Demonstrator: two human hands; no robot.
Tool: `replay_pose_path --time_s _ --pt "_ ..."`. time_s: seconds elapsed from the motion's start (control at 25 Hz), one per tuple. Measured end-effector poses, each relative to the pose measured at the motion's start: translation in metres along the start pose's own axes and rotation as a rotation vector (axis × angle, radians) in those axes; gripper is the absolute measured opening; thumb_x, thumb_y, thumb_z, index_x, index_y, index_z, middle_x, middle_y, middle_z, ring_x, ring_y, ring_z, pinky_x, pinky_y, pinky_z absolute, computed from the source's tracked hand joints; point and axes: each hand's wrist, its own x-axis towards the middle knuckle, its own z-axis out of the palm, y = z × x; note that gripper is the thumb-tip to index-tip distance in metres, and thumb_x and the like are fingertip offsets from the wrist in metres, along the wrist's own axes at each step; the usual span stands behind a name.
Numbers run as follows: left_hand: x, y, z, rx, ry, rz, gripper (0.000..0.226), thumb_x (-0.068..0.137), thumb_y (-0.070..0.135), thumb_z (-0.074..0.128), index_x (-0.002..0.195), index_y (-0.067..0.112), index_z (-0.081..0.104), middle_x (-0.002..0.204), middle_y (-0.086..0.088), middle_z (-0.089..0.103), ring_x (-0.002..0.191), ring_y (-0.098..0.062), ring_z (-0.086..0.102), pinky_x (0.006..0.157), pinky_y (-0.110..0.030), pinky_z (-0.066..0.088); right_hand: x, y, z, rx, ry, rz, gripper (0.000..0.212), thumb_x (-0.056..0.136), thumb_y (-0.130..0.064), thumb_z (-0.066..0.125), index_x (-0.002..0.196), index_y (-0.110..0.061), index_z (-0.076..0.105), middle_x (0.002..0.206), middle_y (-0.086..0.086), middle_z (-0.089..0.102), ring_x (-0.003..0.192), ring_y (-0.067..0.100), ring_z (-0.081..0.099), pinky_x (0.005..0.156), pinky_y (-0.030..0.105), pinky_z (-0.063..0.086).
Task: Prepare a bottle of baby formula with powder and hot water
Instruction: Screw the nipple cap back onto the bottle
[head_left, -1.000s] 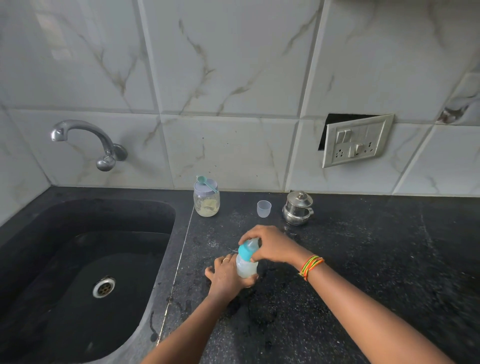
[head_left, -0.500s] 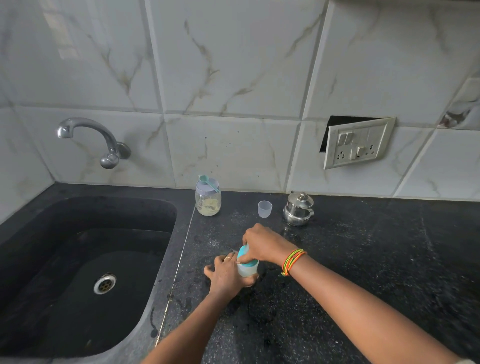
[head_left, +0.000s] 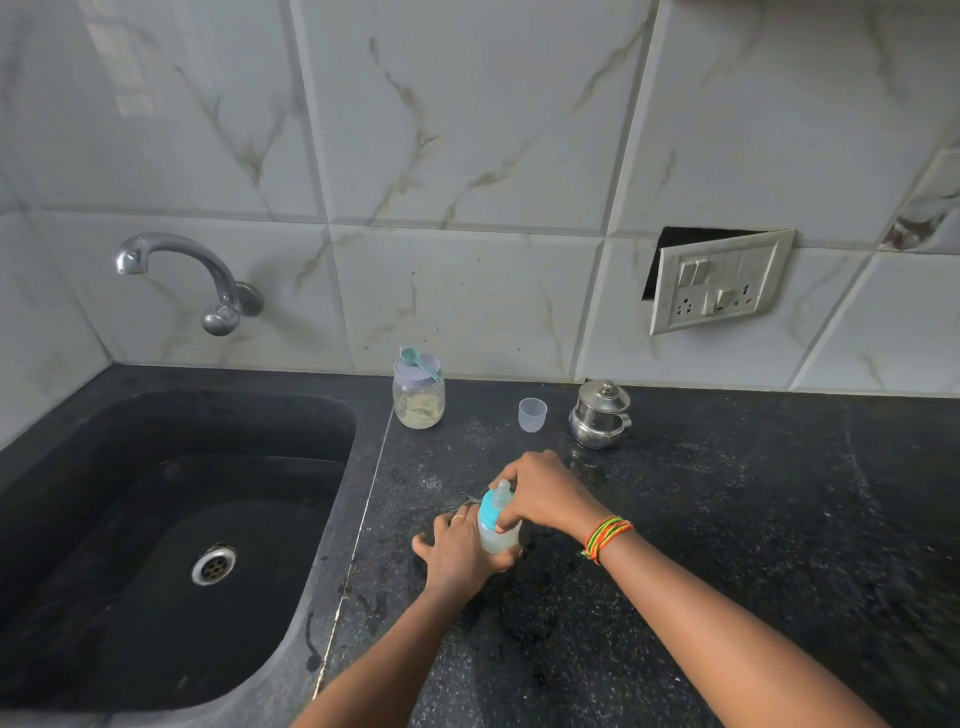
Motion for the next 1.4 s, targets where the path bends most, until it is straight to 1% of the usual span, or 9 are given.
replay_pose_path --time_s 0.24,0.4,0.48,0.6,0.76,1.0,1.16,1.28,1.4 --pt "0.002 0.002 -0.013 -0.232 -0.042 0.039 0.056 0.06 0.058 0.062 0.106 0.025 0.056 0.107 0.004 0.062 0.111 -0.016 0.049 0.099 -0.045 0.036 0.0 0.001 0.017 0.152 0.18 0.114 0.047 0.061 -0.036 0.084 0.099 -0.011 0.07 0.096 0.004 0.069 0.082 0.017 0.059 0.071 0.029 0.049" --pt "-0.001 0.007 -0.029 -0.844 -0.208 0.106 0.05 0.046 0.039 0.067 0.092 0.022 0.059 0.088 0.0 0.062 0.085 -0.017 0.058 0.087 -0.044 0.05 0.006 0.02 0.003 0.706 -0.141 -0.082 0.062 0.068 -0.016 0.083 0.124 -0.021 0.056 0.118 0.0 0.06 0.108 0.017 0.058 0.095 0.032 0.049" --pt "-0.003 0.017 -0.04 -0.874 -0.255 0.168 0.049 0.048 0.032 0.067 0.095 0.018 0.059 0.088 -0.002 0.061 0.082 -0.015 0.057 0.081 -0.039 0.05 0.009 0.022 0.004 0.813 -0.22 -0.149 0.054 0.068 -0.016 0.079 0.119 -0.022 0.061 0.12 0.0 0.062 0.105 0.009 0.06 0.088 0.024 0.05" --pt "-0.006 0.031 -0.05 -0.886 -0.206 0.169 0.042 0.048 0.028 0.065 0.088 0.018 0.058 0.082 0.0 0.06 0.075 -0.012 0.057 0.072 -0.032 0.05 0.009 0.018 0.007 0.926 -0.06 -0.132 0.045 0.066 -0.017 0.081 0.108 -0.007 0.069 0.109 -0.002 0.07 0.1 0.004 0.064 0.074 0.013 0.05" --pt "-0.004 0.036 -0.045 -0.803 0.004 0.064 0.046 0.046 0.041 0.07 0.088 0.03 0.052 0.084 0.007 0.064 0.078 -0.008 0.061 0.076 -0.035 0.054 0.013 0.006 0.026 0.806 0.312 0.108 0.031 0.066 -0.029 0.082 0.09 -0.013 0.073 0.091 0.004 0.073 0.09 0.022 0.066 0.075 0.033 0.054" --pt "0.001 0.058 -0.035 -0.784 0.215 -0.113 0.012 0.089 0.025 0.055 0.094 0.021 0.046 0.082 0.004 0.055 0.082 -0.019 0.057 0.072 -0.035 0.049 0.029 -0.018 0.039 0.677 0.544 0.538 0.026 0.066 -0.053 0.069 0.074 -0.03 0.061 0.082 -0.005 0.066 0.09 0.02 0.059 0.088 0.042 0.042" --pt "0.02 0.048 -0.031 -0.784 0.159 -0.127 0.044 0.08 0.028 0.067 0.118 0.021 0.045 0.1 -0.003 0.061 0.094 -0.021 0.058 0.076 -0.027 0.044 0.04 -0.004 0.027 0.508 0.303 0.286 0.046 0.064 -0.062 0.071 0.079 -0.019 0.065 0.079 -0.001 0.068 0.078 0.018 0.062 0.066 0.031 0.046" --pt "0.035 0.034 -0.025 -0.747 0.19 -0.092 0.048 0.068 0.021 0.076 0.106 0.02 0.047 0.096 0.002 0.055 0.09 -0.017 0.055 0.073 -0.024 0.041 0.058 0.015 0.001 0.676 0.217 0.151 0.072 0.072 -0.077 0.05 0.086 -0.01 0.071 0.08 0.01 0.072 0.074 0.019 0.065 0.068 0.032 0.045" --pt "0.045 0.026 -0.018 -0.696 0.129 -0.061 0.057 0.064 0.02 0.079 0.113 0.017 0.05 0.107 0.003 0.048 0.1 -0.015 0.051 0.086 -0.028 0.043 0.101 0.043 -0.014 0.416 0.318 0.201 0.047 0.085 -0.054 0.058 0.099 -0.01 0.068 0.094 0.012 0.071 0.091 0.028 0.065 0.079 0.035 0.047"
